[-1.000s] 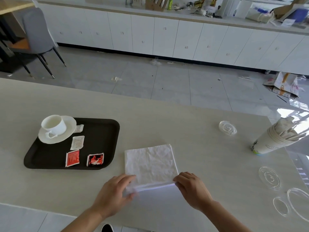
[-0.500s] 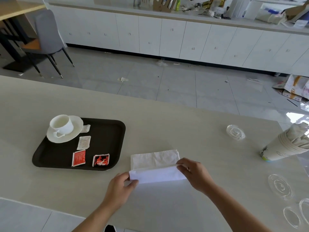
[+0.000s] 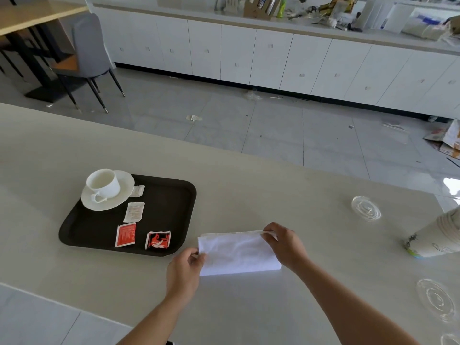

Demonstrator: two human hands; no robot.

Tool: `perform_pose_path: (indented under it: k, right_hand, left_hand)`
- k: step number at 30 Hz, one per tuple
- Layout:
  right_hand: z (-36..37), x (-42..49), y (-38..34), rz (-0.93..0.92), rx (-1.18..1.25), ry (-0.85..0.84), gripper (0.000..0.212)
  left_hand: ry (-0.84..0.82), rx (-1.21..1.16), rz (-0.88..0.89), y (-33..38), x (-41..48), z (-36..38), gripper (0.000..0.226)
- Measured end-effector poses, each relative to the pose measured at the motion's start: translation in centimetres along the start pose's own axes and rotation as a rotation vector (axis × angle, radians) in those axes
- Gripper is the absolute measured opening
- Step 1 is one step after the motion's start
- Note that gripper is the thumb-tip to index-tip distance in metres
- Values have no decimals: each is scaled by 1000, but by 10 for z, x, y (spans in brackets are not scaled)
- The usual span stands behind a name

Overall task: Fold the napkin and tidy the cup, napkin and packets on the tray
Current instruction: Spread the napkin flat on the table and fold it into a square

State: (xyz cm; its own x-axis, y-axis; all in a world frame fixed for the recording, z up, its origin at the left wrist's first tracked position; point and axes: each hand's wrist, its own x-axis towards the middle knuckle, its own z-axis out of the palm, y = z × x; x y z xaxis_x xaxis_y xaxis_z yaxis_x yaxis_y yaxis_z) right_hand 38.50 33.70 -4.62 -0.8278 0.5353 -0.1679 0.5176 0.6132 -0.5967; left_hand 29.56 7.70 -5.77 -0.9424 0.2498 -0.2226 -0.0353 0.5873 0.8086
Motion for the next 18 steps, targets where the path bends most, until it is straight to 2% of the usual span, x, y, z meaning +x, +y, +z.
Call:
perform_pose_path:
  k: [8, 12, 18]
  right_hand:
    - [12, 10, 0, -64, -165, 93, 13]
    - [12, 16, 0, -20, -203, 40, 18]
    - [16, 18, 1, -1, -234, 59, 13]
  left_hand:
    - [14, 92, -62, 3, 15, 5, 11]
    - [41, 136, -77, 5, 20, 6, 12]
    - [88, 205, -74, 6, 20, 11, 13]
